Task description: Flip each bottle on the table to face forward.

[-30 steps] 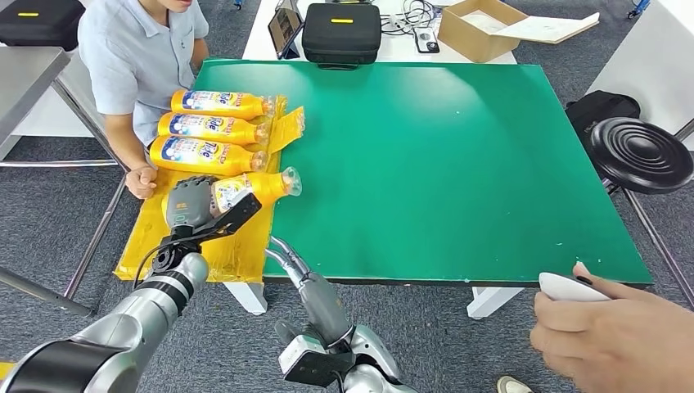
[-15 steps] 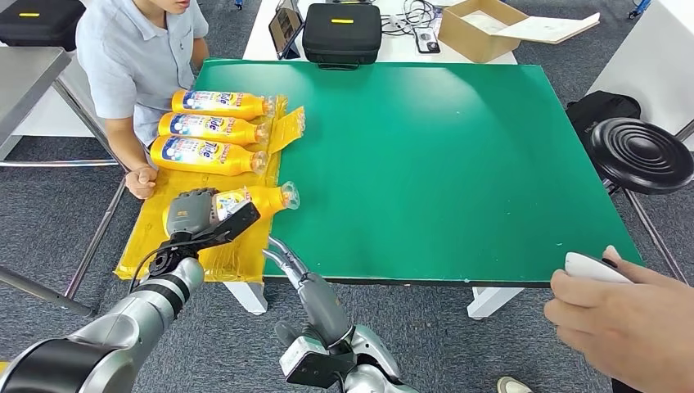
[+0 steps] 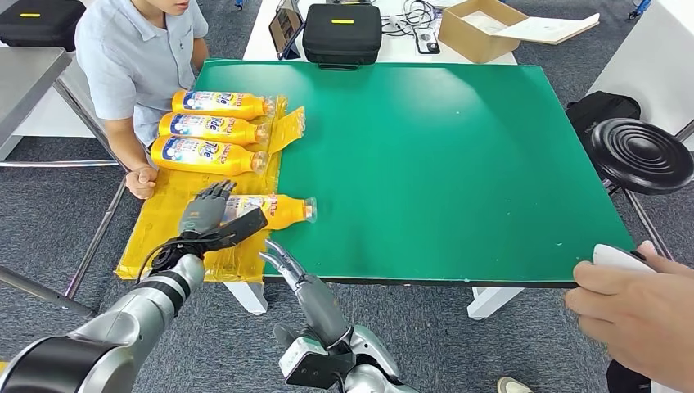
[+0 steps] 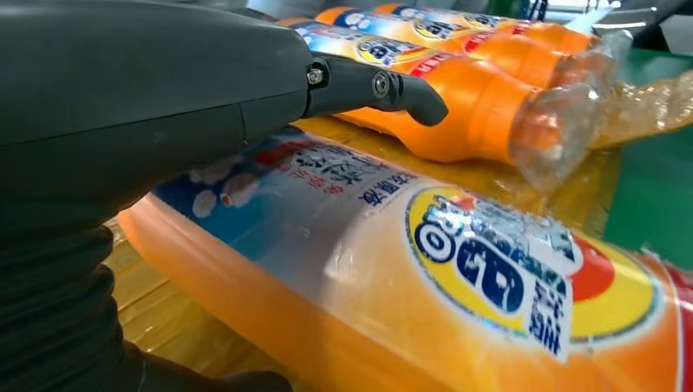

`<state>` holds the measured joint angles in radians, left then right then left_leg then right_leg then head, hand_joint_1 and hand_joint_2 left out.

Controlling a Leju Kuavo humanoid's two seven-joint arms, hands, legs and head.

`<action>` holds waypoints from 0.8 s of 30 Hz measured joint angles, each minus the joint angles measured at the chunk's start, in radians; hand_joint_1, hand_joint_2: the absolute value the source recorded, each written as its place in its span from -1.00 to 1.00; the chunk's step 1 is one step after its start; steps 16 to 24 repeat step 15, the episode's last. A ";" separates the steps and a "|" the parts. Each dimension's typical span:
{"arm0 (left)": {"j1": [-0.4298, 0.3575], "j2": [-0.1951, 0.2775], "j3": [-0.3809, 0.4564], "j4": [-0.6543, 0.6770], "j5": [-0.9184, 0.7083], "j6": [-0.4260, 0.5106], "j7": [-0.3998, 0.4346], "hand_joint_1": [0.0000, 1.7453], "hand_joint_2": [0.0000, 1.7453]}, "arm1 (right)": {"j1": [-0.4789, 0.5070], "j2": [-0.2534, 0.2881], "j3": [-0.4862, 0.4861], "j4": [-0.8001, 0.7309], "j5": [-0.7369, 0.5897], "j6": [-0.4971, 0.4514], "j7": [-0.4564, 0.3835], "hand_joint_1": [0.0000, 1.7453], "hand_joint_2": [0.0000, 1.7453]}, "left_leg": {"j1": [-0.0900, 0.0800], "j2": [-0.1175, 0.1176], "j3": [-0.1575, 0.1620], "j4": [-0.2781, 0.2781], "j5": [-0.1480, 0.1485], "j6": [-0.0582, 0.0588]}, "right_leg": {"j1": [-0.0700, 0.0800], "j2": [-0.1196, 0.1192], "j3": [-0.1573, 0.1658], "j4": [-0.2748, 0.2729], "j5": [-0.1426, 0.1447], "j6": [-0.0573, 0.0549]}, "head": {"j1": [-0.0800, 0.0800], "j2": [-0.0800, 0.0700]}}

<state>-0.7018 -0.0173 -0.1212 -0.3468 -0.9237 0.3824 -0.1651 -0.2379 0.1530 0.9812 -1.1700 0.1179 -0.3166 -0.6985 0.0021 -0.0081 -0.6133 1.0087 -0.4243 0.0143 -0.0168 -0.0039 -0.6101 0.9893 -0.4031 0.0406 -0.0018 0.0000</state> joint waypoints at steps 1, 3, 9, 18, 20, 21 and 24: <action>-0.002 -0.001 0.000 0.000 0.000 -0.010 -0.001 -1.00 1.00 | 0.000 0.000 0.000 0.000 -0.001 0.002 0.000 -1.00 -1.00 | 0.000 0.000 0.000 0.000 0.000 0.000 | 0.000 0.000 0.000 0.000 0.000 0.000 | 0.000 0.000; -0.006 -0.004 0.000 0.000 0.000 -0.027 -0.002 -1.00 1.00 | 0.000 0.000 0.000 0.000 -0.004 0.004 0.000 -1.00 -1.00 | 0.000 0.000 0.000 0.000 0.000 0.000 | 0.000 0.000 0.000 0.000 0.000 0.000 | 0.000 0.000; -0.012 -0.009 0.000 -0.001 0.006 -0.055 -0.011 -1.00 1.00 | 0.000 0.000 0.000 0.000 -0.004 0.005 0.000 -1.00 -1.00 | 0.000 0.000 0.000 0.000 0.000 0.000 | 0.000 0.000 0.000 0.000 0.000 0.000 | 0.000 0.000; -0.015 -0.011 0.009 -0.009 0.080 -0.128 -0.078 -1.00 1.00 | 0.002 0.000 -0.002 0.000 0.009 -0.001 0.000 -1.00 -1.00 | 0.000 0.000 0.000 0.000 0.000 0.000 | 0.000 0.000 0.000 0.000 0.000 0.000 | 0.000 0.000; -0.015 -0.011 0.009 -0.009 0.080 -0.128 -0.078 -1.00 1.00 | 0.002 0.000 -0.002 0.000 0.009 -0.001 0.000 -1.00 -1.00 | 0.000 0.000 0.000 0.000 0.000 0.000 | 0.000 0.000 0.000 0.000 0.000 0.000 | 0.000 0.000; -0.015 -0.011 0.009 -0.009 0.080 -0.128 -0.078 -1.00 1.00 | 0.002 0.000 -0.002 0.000 0.009 -0.001 0.000 -1.00 -1.00 | 0.000 0.000 0.000 0.000 0.000 0.000 | 0.000 0.000 0.000 0.000 0.000 0.000 | 0.000 0.000; -0.015 -0.011 0.009 -0.009 0.080 -0.128 -0.078 -1.00 1.00 | 0.002 0.000 -0.002 0.000 0.009 -0.001 0.000 -1.00 -1.00 | 0.000 0.000 0.000 0.000 0.000 0.000 | 0.000 0.000 0.000 0.000 0.000 0.000 | 0.000 0.000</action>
